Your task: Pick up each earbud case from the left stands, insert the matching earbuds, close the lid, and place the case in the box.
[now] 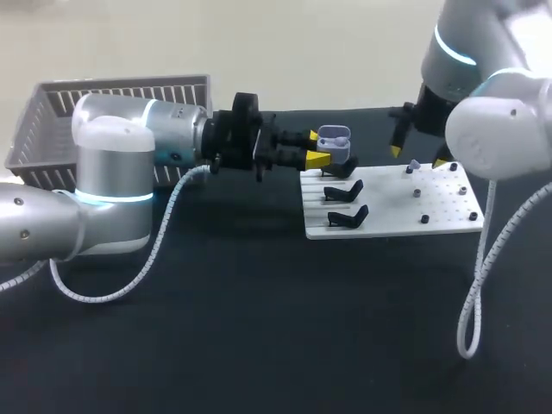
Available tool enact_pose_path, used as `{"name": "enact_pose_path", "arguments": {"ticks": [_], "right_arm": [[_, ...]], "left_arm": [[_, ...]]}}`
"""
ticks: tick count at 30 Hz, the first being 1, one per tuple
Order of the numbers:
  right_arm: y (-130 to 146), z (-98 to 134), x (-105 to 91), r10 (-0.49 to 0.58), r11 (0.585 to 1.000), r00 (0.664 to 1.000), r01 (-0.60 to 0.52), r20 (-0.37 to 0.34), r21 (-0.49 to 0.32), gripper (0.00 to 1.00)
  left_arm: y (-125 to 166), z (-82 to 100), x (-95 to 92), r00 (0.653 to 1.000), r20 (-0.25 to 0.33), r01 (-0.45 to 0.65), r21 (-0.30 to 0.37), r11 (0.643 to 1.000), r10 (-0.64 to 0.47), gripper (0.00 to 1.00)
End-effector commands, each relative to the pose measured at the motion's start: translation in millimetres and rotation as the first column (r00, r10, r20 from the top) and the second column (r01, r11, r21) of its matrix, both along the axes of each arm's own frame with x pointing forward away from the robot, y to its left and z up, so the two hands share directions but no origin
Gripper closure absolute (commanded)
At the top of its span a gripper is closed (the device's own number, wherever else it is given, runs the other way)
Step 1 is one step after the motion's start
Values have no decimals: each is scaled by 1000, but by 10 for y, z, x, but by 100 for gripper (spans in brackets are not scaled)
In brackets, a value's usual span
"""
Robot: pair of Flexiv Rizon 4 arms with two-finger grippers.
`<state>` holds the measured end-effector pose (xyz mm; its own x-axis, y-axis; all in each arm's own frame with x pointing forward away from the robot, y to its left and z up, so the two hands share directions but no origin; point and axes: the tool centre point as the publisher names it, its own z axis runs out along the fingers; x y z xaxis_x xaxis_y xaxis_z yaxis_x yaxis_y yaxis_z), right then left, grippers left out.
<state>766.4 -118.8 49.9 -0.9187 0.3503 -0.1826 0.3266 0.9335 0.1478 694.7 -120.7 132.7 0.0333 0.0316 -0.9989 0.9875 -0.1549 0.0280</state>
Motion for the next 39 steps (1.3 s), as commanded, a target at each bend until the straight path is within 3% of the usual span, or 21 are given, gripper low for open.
{"name": "enact_pose_path", "arguments": {"ticks": [1, 5, 30, 35, 37, 39], "right_arm": [[-32, -29, 20, 6, 1000, 1000, -5, -7, 20, 47], [-6, -65, 31, 12, 1000, 1000, -12, -12, 23, 55], [-47, -254, 80, -10, 1000, 998, 12, -62, 23, 71], [-36, -270, 93, -9, 1000, 998, 11, -67, 27, 81], [-20, -264, 93, -7, 1000, 998, 9, -69, 28, 100], [-20, -261, 105, -6, 1000, 998, 8, -70, 29, 100]], "left_arm": [[0, -5, -1, 1000, 1, -2, -1, 1000, 2, 100], [0, -5, -1, 1000, 1, -2, -1, 1000, 2, 100], [0, -5, -1, 1000, 1, -2, -1, 1000, 2, 100], [0, -5, -1, 1000, 1, -2, -1, 1000, 2, 100], [0, -5, -1, 1000, 1, -2, -1, 1000, 2, 100], [0, -5, -1, 1000, 1, -2, -1, 1000, 2, 100]]}}
